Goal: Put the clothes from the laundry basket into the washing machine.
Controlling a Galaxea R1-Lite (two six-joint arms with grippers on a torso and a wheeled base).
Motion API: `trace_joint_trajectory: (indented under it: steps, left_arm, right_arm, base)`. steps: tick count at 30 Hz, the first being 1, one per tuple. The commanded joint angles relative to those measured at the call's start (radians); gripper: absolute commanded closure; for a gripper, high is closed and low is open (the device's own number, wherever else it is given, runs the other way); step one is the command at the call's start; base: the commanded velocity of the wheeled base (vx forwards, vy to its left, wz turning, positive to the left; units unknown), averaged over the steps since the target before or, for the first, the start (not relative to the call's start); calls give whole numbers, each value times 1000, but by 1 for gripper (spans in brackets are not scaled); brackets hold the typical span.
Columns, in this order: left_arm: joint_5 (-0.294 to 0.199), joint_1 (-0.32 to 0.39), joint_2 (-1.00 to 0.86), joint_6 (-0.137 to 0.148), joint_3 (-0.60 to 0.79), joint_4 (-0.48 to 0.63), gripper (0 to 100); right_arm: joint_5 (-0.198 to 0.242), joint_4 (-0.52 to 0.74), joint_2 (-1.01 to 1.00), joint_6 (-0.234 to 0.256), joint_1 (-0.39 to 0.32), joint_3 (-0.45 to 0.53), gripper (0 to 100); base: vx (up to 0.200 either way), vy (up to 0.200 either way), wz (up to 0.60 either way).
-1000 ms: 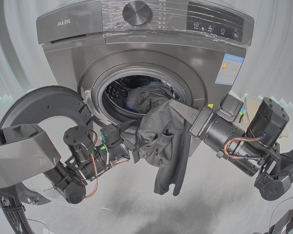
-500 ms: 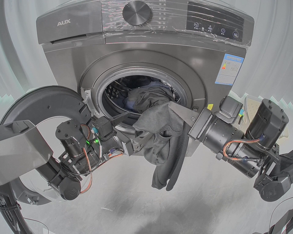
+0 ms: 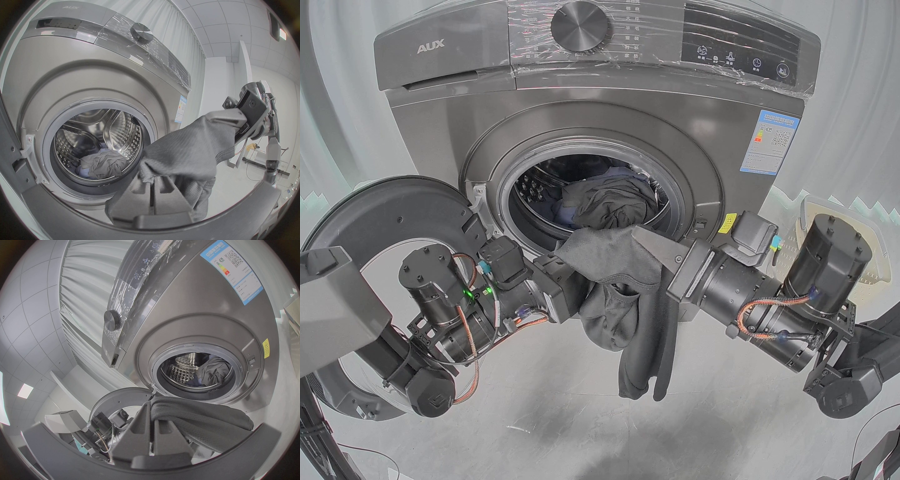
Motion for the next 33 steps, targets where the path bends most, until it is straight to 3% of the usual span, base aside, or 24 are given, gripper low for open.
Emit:
trace_joint_trajectory:
  steps: [1, 5, 8, 9, 14, 18, 22, 28, 33]
  left_arm:
    - [-5, 0, -64, 1, 47, -6, 100]
    - [-17, -1, -140, 14, 96, -1, 100]
    - [-16, -1, -156, 6, 85, 0, 100]
    - [-16, 0, -158, 5, 80, 0, 100]
    - [-6, 8, -173, -2, 62, 2, 100]
    - [6, 11, -183, -11, 42, 2, 100]
    - [33, 12, -184, -41, 20, 2, 100]
    - [50, 14, -186, -45, -1, 3, 100]
    - [56, 14, -190, -48, -13, 2, 100]
  right_arm:
    - [2, -1, 36, 0, -4, -7, 100]
    - [11, -5, 107, -1, -13, -35, 100]
    - [9, -15, 148, -1, -13, -44, 100]
    - [11, -18, 161, -3, -13, -47, 0]
    - [8, -19, 211, -31, -13, -40, 0]
    - [8, -28, 239, -87, -16, 5, 0]
    - [9, -114, 260, -147, -16, 74, 0]
    - [12, -222, 336, -233, -42, 132, 0]
    - [35, -291, 391, -273, -67, 157, 0]
  base:
    - [0, 0, 0]
    - [0, 0, 0]
    - [0, 0, 0]
    - [0, 0, 0]
    - [0, 0, 0]
    - [0, 0, 0]
    - [0, 0, 0]
    - [0, 0, 0]
    - [0, 0, 0]
